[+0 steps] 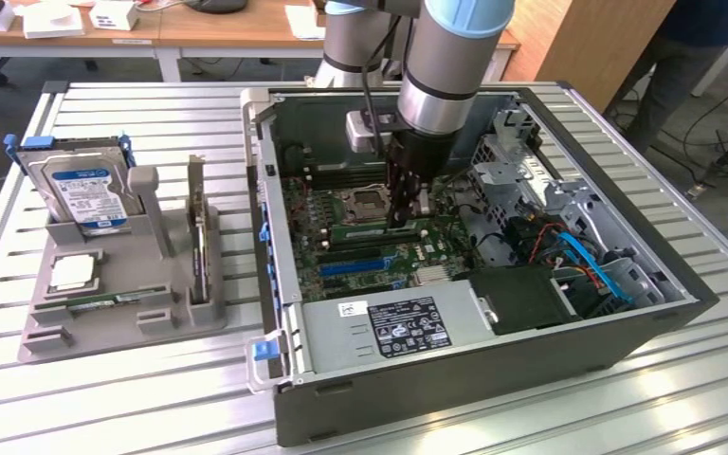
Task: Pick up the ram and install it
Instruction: 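Insert the ram into the slot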
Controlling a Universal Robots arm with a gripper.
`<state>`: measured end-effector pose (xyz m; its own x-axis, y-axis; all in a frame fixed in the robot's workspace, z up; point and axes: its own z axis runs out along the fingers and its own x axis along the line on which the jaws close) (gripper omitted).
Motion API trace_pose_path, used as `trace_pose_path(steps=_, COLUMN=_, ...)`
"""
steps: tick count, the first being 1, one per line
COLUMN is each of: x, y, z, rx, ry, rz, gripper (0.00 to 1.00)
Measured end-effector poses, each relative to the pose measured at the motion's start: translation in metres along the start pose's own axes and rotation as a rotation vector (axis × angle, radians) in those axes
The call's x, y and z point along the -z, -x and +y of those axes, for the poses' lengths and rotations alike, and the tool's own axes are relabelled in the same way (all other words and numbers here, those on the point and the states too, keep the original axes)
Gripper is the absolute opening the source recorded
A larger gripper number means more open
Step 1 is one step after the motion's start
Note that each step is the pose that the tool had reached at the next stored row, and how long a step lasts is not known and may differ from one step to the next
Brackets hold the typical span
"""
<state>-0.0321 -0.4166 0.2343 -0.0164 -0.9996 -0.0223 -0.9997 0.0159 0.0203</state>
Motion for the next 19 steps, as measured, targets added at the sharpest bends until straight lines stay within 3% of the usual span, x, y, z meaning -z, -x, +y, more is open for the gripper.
trace_pose_path(steps=19, x=-0.0015, y=0.0000, z=0.0000, rx=-0.002, ry=-0.0001, rz=-0.0001, gripper=0.11)
